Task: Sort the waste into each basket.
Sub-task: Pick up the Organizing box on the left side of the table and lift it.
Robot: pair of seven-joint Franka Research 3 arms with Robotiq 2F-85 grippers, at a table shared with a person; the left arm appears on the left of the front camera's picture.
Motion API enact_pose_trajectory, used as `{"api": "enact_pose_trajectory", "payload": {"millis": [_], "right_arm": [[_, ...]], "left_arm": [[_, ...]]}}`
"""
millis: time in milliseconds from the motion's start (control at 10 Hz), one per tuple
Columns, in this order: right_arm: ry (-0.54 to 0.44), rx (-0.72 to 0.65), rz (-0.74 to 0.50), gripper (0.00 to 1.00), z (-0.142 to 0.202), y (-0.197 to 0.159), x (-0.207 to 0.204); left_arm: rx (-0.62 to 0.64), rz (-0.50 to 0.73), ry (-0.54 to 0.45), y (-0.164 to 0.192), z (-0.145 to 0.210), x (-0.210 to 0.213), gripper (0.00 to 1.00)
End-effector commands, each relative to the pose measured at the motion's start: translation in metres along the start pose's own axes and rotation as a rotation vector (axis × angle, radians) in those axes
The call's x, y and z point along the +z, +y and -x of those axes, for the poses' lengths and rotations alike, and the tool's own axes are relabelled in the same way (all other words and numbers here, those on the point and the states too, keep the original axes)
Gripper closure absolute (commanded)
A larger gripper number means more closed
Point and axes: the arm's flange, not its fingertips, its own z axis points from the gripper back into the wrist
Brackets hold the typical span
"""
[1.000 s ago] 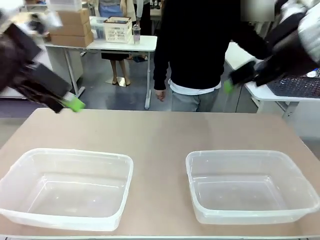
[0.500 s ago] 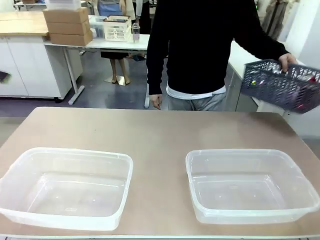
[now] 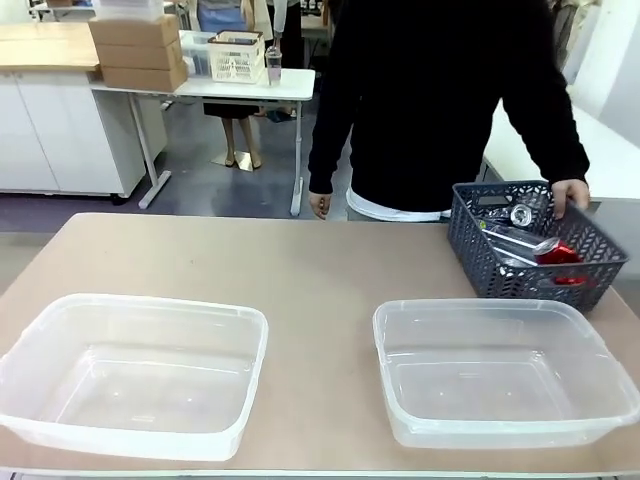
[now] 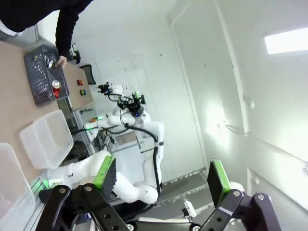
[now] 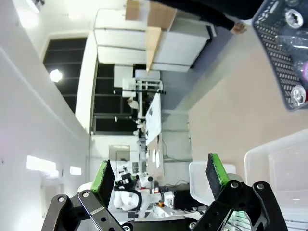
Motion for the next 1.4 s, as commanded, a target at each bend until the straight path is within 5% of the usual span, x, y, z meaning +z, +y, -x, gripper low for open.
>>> {"api": "enact_pose_trajectory", "payload": {"millis": [0, 900, 1000, 1300], "right_arm": [[0.035, 0.065, -0.014, 0.00, 0.011, 0.014, -0.002], [0.033, 0.045, 0.003, 0.00, 0.013, 0.011, 0.001], [0.070, 0.047, 0.127, 0.00, 0.024, 0.015, -0.041], [0.379, 0.141, 0.331, 0.00, 0.119, 0.017, -0.208]], "left_arm": [[-0.037, 0.002, 0.050, -0.006, -0.002, -0.006, 0.00], [-0.037, 0.002, 0.050, -0.006, -0.002, -0.006, 0.00], [-0.010, -0.023, 0.046, -0.005, 0.000, -0.004, 0.00], [0.060, -0.438, 0.347, -0.014, 0.015, -0.001, 0.00]]}}
